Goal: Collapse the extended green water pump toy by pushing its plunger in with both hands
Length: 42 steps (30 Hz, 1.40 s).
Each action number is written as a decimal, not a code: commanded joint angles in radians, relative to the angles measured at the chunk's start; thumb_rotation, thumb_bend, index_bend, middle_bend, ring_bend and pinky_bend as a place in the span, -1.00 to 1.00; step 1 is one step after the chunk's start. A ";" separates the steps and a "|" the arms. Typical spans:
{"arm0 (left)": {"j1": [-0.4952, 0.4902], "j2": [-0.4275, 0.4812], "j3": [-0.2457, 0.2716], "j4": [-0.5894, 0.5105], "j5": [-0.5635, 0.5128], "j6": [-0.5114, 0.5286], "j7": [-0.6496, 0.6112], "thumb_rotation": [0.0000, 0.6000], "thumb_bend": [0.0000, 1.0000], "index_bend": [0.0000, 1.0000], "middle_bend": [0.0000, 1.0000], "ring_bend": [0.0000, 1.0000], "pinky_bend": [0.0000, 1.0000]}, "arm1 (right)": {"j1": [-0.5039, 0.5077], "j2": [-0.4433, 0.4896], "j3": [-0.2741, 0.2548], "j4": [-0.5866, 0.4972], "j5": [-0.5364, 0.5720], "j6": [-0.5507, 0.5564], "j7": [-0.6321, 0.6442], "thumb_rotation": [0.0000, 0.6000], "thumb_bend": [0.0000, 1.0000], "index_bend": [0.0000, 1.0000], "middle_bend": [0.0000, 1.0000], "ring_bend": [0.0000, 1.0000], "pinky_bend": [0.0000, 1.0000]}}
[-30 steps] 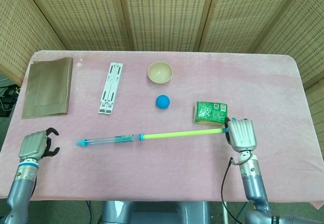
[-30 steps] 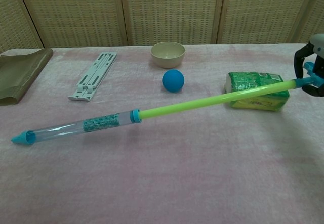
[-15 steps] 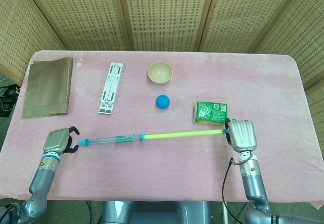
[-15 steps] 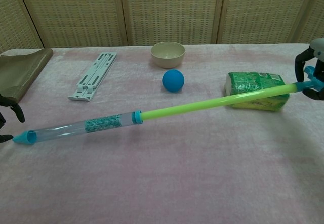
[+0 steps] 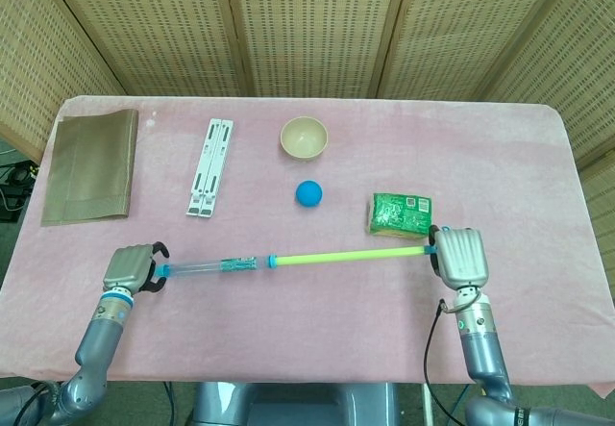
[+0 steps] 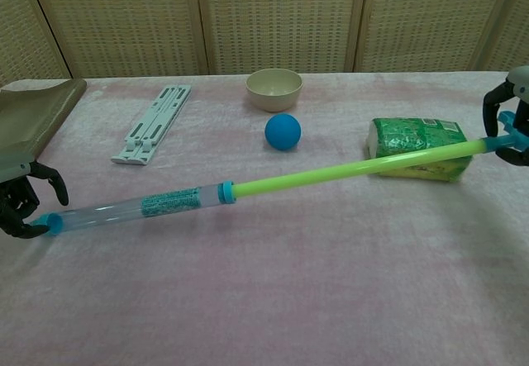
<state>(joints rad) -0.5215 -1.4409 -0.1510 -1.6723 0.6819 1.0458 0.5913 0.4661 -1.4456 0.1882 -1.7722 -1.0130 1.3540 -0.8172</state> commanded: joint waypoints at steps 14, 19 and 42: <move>-0.026 -0.058 0.039 0.023 0.025 0.050 0.008 1.00 0.08 0.21 0.67 0.50 0.34 | 0.007 0.007 -0.005 -0.016 0.006 0.018 -0.005 1.00 0.33 0.60 1.00 1.00 0.36; -0.008 -0.016 0.031 -0.036 0.086 0.092 -0.040 1.00 0.09 0.22 0.67 0.50 0.34 | 0.009 0.011 -0.006 -0.034 -0.007 0.028 -0.006 1.00 0.33 0.60 1.00 1.00 0.36; -0.013 0.024 0.023 -0.207 0.166 0.158 -0.059 1.00 0.09 0.18 0.67 0.50 0.34 | 0.039 -0.078 -0.061 -0.082 -0.069 0.055 -0.110 1.00 0.33 0.60 1.00 1.00 0.36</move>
<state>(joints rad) -0.5320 -1.4152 -0.1274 -1.8755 0.8456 1.2006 0.5286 0.5032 -1.5172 0.1321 -1.8552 -1.0784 1.4095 -0.9224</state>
